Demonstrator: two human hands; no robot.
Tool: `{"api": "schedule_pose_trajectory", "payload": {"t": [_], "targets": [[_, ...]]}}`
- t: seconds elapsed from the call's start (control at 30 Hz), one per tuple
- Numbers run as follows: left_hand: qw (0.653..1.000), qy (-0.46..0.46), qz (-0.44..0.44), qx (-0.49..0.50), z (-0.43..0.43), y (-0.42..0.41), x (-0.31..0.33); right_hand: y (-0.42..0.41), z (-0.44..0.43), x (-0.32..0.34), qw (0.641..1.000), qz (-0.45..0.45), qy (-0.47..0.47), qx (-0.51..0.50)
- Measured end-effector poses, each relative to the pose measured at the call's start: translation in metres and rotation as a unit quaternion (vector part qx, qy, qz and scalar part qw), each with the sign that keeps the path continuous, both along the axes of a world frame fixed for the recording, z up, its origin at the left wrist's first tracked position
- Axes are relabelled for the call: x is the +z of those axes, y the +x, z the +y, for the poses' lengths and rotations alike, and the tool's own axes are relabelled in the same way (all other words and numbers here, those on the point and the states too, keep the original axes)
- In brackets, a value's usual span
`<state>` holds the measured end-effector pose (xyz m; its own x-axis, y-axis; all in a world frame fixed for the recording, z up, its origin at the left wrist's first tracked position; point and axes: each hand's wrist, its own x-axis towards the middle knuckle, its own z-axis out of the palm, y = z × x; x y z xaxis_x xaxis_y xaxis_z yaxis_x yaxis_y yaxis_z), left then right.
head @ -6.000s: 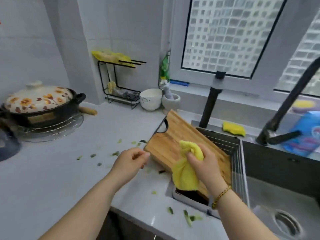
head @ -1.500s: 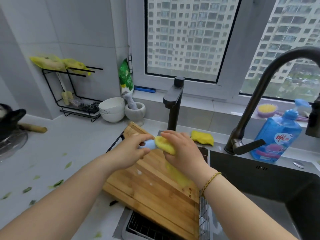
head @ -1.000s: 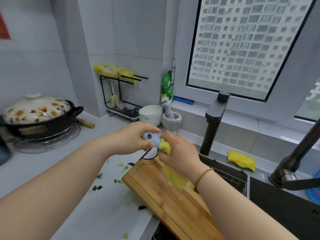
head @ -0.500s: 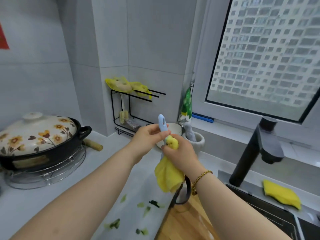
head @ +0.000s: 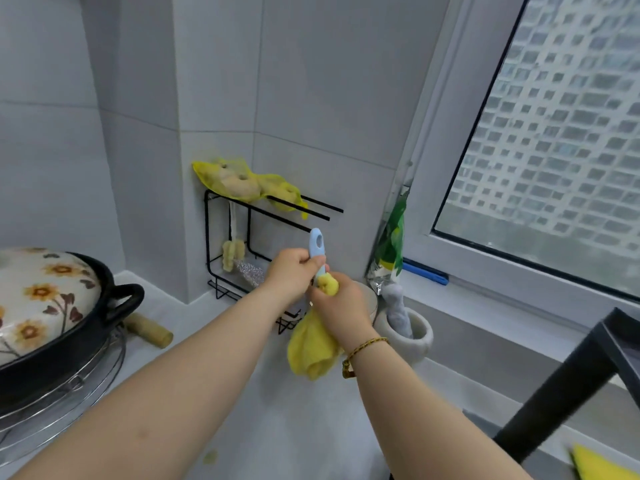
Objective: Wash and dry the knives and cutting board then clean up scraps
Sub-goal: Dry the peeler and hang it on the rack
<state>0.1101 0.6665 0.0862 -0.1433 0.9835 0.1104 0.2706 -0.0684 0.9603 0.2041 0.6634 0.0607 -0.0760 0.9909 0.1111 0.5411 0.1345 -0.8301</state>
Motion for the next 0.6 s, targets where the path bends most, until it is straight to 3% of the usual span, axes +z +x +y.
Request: {"api": "schedule_pose_trajectory", "payload": {"t": [0.37,0.6], "targets": [[1.000,-0.001,-0.020,0.018,0.054,-0.012,-0.015,-0.014,0.046,-0.010,1.000,0.005,0.007,0.003],[0.997,0.019,0.019,0.077,0.074,-0.048,-0.022,-0.025,0.059,-0.027,0.999,0.030,0.022,-0.006]]}}
